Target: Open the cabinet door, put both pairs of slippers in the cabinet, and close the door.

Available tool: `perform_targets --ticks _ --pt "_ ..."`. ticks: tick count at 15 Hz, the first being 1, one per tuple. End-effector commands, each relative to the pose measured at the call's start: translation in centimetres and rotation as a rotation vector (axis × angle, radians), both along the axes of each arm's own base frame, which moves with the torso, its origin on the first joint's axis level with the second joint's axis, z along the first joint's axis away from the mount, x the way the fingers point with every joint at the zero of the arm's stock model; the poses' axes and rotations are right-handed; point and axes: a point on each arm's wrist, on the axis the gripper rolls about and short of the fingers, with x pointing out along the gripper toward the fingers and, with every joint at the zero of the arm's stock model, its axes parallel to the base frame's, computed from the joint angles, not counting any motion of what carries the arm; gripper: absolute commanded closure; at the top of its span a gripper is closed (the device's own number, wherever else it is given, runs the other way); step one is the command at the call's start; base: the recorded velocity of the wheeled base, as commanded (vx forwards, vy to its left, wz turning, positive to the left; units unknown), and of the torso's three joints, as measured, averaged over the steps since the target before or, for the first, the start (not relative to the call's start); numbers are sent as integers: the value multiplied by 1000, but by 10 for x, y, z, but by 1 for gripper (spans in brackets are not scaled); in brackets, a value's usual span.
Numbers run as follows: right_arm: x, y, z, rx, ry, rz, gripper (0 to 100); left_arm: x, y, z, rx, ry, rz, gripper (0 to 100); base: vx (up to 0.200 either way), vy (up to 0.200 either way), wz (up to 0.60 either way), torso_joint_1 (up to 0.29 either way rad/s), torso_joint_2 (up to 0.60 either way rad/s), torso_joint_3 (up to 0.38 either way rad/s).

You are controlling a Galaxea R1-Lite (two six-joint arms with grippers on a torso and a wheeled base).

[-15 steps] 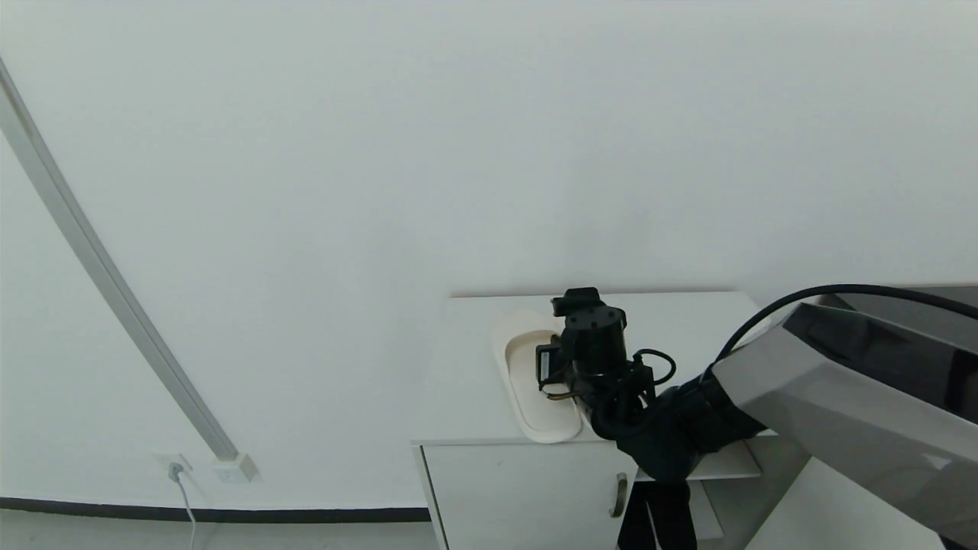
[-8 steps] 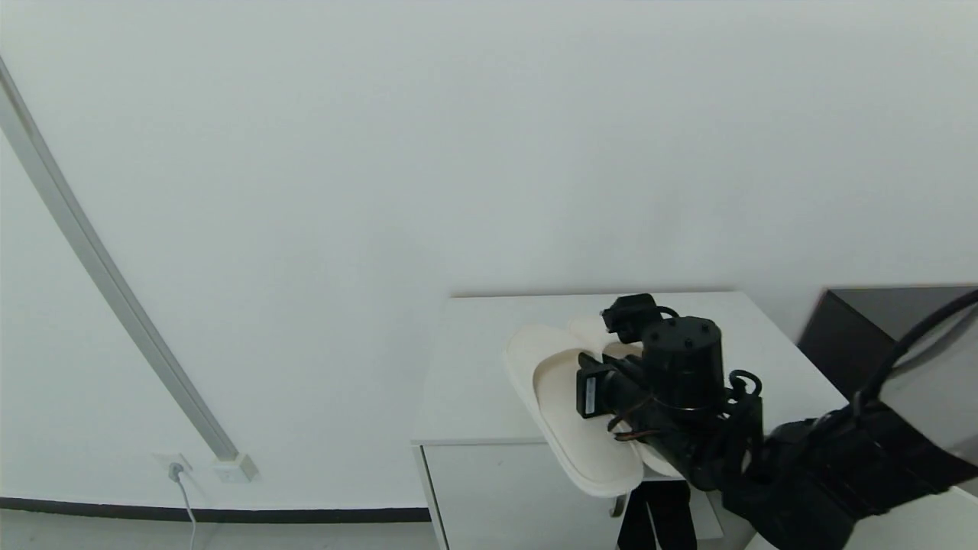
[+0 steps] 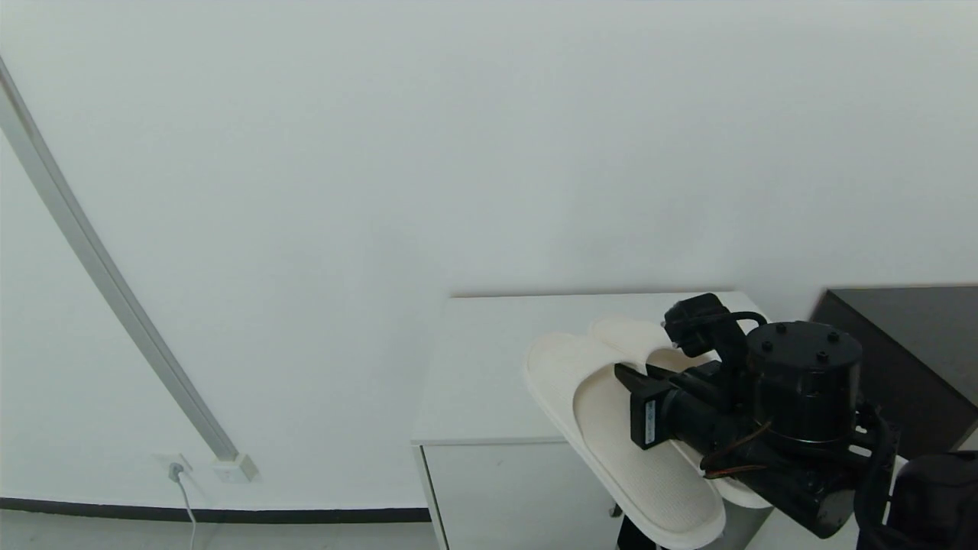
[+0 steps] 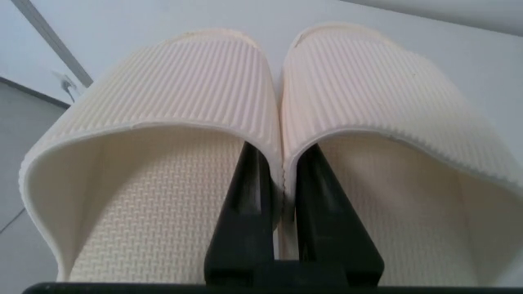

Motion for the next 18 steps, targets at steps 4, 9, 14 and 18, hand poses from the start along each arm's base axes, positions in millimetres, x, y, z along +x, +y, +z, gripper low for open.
perform_targets --ticks 4,9,14,18 --pt "-1 1 4 5 -13 6 100 0 0 0 0 1 1 100 0 0 0 0 0 0" --pt "-1 9 4 -6 -24 23 100 0 0 0 0 2 0 100 -200 0 0 4 4 2" --pt "-1 10 3 -13 -23 26 100 0 0 0 -2 2 1 100 -200 0 0 0 4 0" --pt "-1 10 3 -12 -22 26 100 0 0 0 0 2 0 100 -200 0 0 -4 2 -1"
